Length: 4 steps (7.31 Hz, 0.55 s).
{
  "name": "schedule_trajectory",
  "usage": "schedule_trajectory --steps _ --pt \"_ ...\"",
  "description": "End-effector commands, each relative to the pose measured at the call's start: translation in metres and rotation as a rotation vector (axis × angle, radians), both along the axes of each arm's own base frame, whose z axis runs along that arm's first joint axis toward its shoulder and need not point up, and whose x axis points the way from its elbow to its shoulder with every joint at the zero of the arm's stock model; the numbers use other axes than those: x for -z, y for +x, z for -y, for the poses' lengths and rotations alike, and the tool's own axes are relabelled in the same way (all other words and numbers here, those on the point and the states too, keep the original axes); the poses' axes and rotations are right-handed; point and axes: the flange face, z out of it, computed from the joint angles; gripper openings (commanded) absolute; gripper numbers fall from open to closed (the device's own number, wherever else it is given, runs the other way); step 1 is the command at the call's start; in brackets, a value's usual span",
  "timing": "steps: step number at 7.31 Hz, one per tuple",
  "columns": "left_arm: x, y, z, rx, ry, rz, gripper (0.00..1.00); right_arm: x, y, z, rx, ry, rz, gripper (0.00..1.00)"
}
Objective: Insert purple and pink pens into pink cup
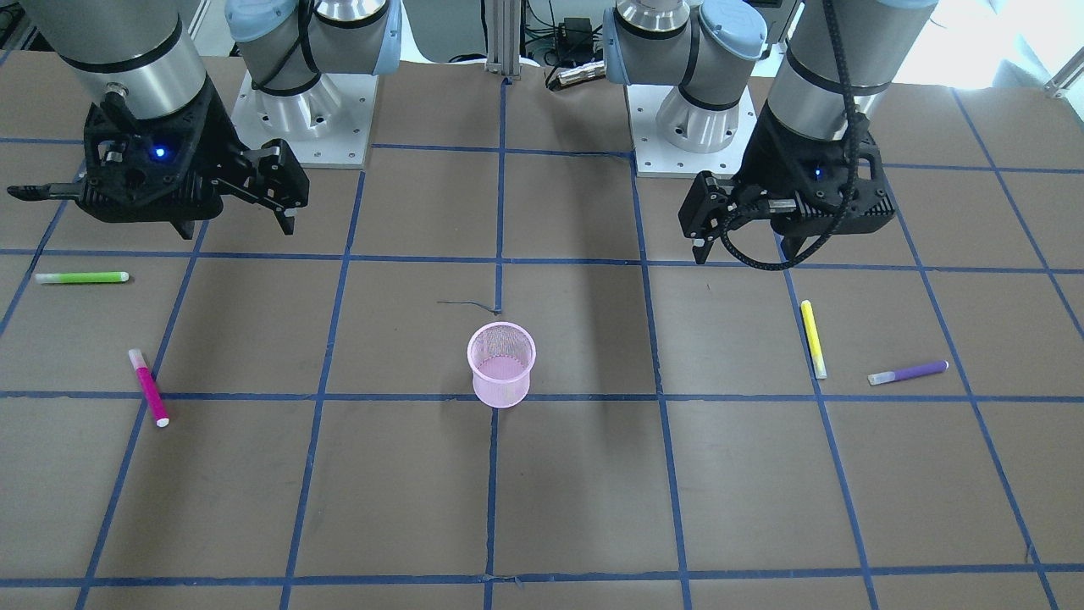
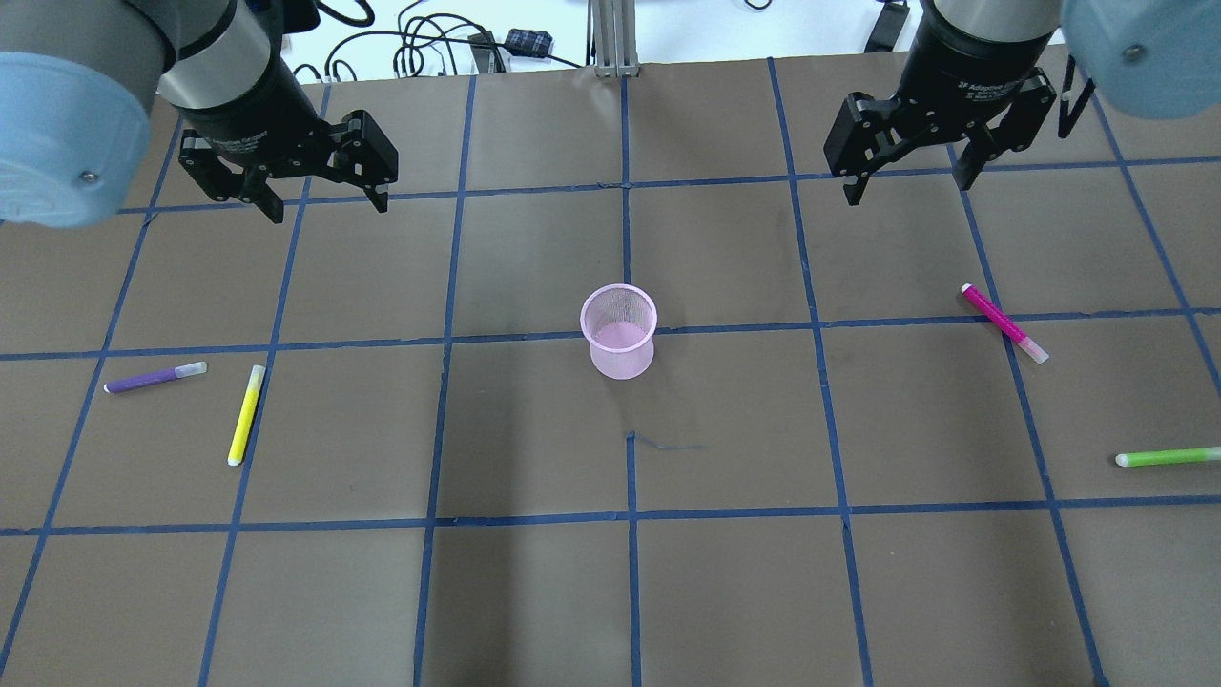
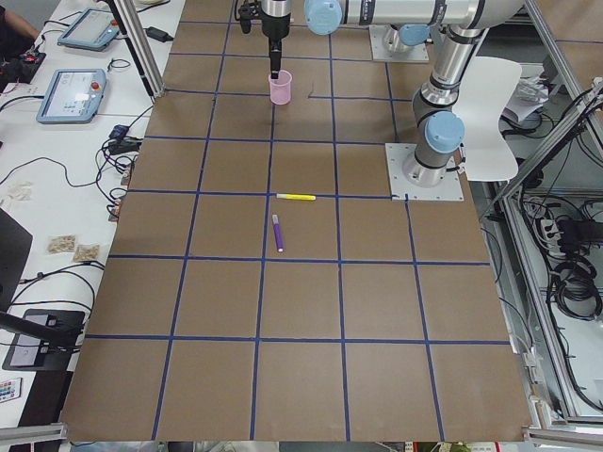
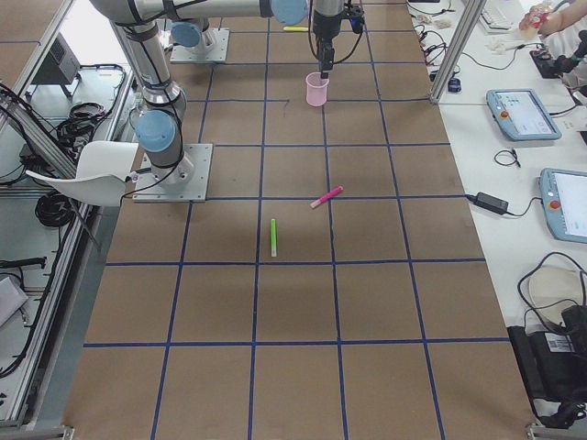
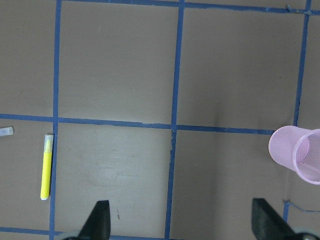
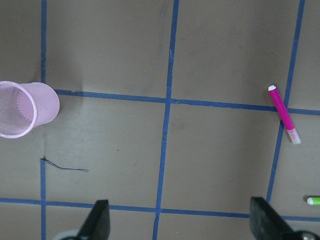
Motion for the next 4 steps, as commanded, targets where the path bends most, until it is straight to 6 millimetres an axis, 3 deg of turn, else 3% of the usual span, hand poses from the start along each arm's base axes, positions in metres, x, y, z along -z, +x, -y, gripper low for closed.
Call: schedule_trajectory --steps 1,4 --pt "0.0 0.001 0.0 -0.001 -0.001 0.002 1.0 -0.001 -0.001 -0.001 -0.008 0.007 0.0 1.0" --pt "-0.002 0.001 0.0 -0.001 -0.004 0.002 1.0 0.001 -0.015 0.01 -0.01 -0.04 -0.003 1.0"
